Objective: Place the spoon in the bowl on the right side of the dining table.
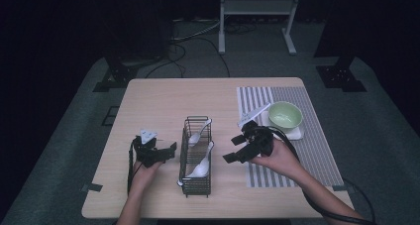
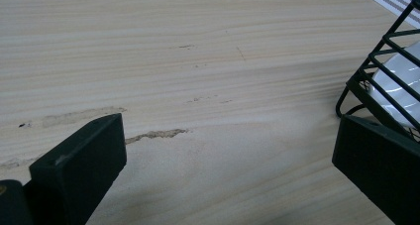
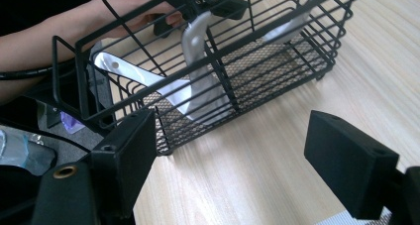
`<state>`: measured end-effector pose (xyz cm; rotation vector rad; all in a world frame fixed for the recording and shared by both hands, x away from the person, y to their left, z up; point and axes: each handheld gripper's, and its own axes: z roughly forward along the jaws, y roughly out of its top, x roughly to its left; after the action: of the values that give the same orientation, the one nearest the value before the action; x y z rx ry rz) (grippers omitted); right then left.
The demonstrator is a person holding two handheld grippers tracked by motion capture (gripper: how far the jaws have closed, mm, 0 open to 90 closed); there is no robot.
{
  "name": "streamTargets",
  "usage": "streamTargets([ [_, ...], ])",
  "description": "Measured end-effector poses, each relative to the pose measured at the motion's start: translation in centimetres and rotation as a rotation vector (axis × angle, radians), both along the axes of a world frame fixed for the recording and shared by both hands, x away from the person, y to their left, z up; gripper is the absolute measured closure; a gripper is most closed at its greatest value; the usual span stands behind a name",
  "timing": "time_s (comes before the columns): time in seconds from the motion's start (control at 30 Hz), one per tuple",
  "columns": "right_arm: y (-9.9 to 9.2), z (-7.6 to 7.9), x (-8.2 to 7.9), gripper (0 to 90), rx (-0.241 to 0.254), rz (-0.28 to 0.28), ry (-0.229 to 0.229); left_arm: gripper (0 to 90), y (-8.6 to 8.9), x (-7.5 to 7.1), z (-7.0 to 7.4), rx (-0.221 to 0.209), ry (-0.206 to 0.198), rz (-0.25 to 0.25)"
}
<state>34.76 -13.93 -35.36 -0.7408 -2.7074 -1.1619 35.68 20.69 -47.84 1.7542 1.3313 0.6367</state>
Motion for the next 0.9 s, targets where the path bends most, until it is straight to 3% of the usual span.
streamTargets([
  [0.9, 2.0, 1.6, -0.1, 19.3, -0.005, 0.046, 0.019, 0.0, 0.0, 0.0, 0.0, 0.000, -0.002, 0.000],
])
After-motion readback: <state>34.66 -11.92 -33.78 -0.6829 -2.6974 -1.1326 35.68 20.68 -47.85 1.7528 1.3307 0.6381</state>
